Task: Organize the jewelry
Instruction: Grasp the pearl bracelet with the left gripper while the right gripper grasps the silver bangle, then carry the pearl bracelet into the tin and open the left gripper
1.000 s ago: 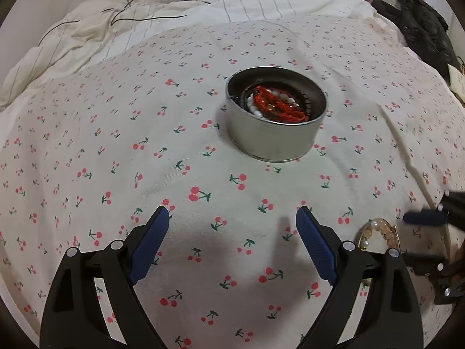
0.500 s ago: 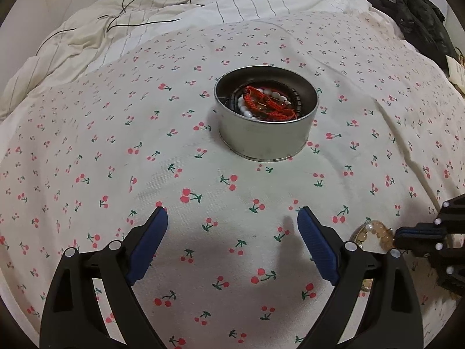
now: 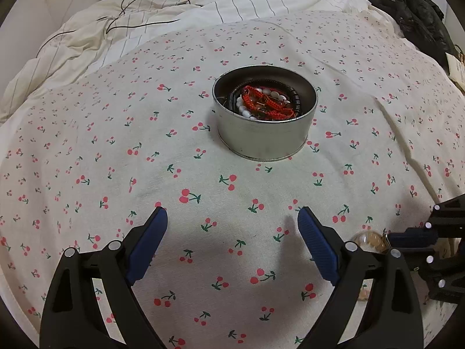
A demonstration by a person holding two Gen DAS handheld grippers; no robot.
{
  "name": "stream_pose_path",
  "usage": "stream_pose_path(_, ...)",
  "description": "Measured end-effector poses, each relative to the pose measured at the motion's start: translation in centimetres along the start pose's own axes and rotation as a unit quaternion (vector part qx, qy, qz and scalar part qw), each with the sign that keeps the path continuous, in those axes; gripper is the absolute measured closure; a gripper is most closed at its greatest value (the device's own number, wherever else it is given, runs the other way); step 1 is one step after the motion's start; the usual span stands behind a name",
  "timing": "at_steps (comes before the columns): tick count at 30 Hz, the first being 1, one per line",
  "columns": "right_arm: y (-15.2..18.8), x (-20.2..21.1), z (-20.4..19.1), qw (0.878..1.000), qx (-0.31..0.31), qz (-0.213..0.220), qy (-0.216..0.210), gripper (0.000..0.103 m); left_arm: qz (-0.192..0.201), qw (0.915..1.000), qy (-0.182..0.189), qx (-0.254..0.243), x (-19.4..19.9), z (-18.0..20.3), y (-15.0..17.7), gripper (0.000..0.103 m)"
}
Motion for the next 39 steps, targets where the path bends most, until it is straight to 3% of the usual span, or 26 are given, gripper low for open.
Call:
stream_pose_path(1,-0.1,0.3,-0.2,1.0,0.005,0.009,-0.006,0.098,0.002,1.0,-0.001,0.003,0.1,-0.1,0.0,0.016)
stream_pose_path(7,-1.1,3.3,-1.2,0.994,0.018,0.086,-0.067,0.099,0.015,0.999,-0.005,0.041,0.7,-1.9,-0.4,0.016)
stream_pose_path(11,-1.5,3.9,0.4,0.994,-0.006,0.098,-0.047,0.099,0.011,0.9985,0.011,0.052,0.7,-2.2,-0.3,0.016)
stream_pose_path(15,-1.7,2.8,3.5,0.995,-0.057,0.08,0.029,0.099,0.013,0.9977,0.06,-0.027,1.2,0.9,0.2,0.016)
stream_pose_path(19,-1.6,1.9,5.3,0.992,-0.08,0.054,0.076,0.098,0.001,0.9856,0.073,-0.152,1.0,6.0,2.1,0.016)
stream_pose_path(20,-1.7,1.6,5.5,0.993,-0.084,0.046,0.07,0.095,-0.003,0.9814,0.07,-0.178,0.8,7.1,2.7,0.016)
stream_pose_path(22,-1.8,1.5,5.3,0.992,-0.083,0.046,0.078,0.056,-0.004,0.9765,0.058,-0.207,0.4,8.3,3.4,0.016)
stream_pose_path(25,-1.8,1.1,4.9,0.993,-0.066,0.045,0.088,0.055,-0.012,0.9804,0.068,-0.185,0.1,7.9,3.1,0.016)
stream_pose_path(28,-1.8,0.4,4.8,0.993,-0.056,0.035,0.101,0.055,-0.025,0.9847,0.093,-0.145,-0.1,6.4,2.5,0.044)
stream_pose_path(30,-1.7,0.4,4.7,0.993,-0.055,0.034,0.101,0.06,-0.023,0.9869,0.091,-0.131,0.1,5.6,2.0,0.079)
stream_pose_path(32,-1.7,0.3,4.7,0.992,-0.048,0.028,0.113,0.088,-0.019,0.9901,0.076,-0.117,0.0,4.5,1.6,0.093)
stream_pose_path(34,-1.7,0.1,4.5,0.992,-0.04,0.025,0.118,0.099,-0.01,0.9938,0.045,-0.101,0.1,3.3,1.1,0.096)
stream_pose_path(39,-2.1,1.5,3.4,0.991,-0.019,0.069,0.111,0.099,0.033,0.9982,0.026,-0.042,1.5,0.7,0.0,0.096)
Point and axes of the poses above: each gripper's, at about its wrist camera, not at the fingertips, and x roughly against the way its jaws point, z to its right, y to its underside, the point moved 1 cm from there along -x, roughly the way its jaws point, and after that the axes turned 1 degree about z, right-handed, at the moved point
